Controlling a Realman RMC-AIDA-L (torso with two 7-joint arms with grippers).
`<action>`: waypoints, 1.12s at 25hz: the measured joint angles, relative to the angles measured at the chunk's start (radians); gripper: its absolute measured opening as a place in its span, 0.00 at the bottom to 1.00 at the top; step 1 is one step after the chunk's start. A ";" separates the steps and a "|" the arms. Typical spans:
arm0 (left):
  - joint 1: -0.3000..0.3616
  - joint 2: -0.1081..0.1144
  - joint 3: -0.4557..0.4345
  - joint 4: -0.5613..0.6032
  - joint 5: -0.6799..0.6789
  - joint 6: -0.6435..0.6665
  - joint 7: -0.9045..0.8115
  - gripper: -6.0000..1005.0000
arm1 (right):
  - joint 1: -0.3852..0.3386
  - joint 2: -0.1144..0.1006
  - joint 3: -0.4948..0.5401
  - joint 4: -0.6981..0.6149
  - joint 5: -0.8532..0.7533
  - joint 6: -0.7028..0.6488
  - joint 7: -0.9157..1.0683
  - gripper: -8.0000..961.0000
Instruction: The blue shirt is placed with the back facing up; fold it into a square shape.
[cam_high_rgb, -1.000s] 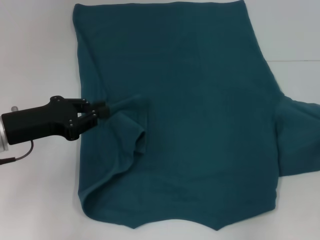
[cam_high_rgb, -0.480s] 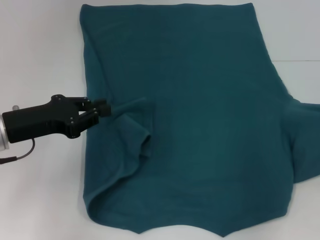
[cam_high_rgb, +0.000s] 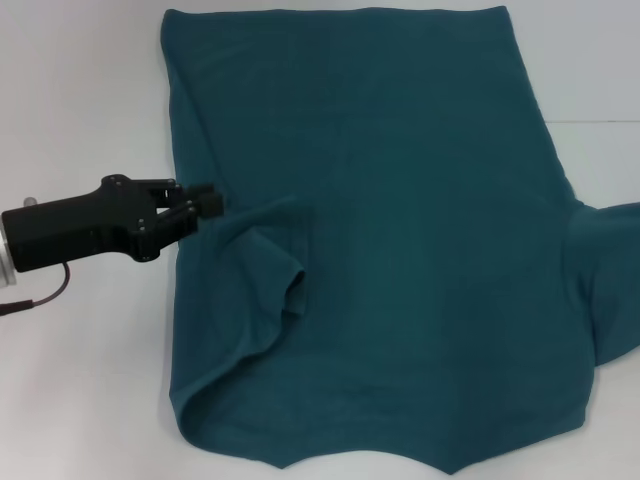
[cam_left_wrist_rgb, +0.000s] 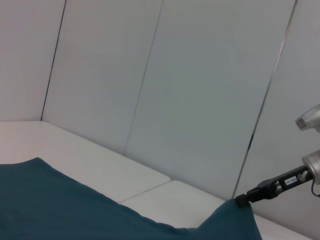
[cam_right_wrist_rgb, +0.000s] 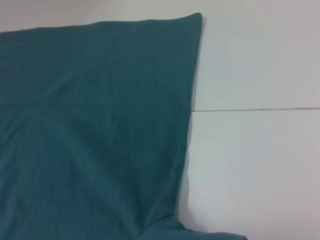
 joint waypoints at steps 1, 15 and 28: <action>0.000 0.002 0.000 0.000 -0.003 0.001 -0.001 0.18 | 0.013 0.000 -0.005 0.002 -0.021 -0.003 0.003 0.01; 0.004 0.007 -0.005 0.002 -0.040 0.010 -0.033 0.18 | 0.150 0.009 -0.331 0.025 -0.290 0.086 0.151 0.01; 0.014 0.007 -0.047 0.002 -0.052 0.040 -0.040 0.18 | 0.162 0.005 -0.327 0.043 -0.362 0.083 0.204 0.01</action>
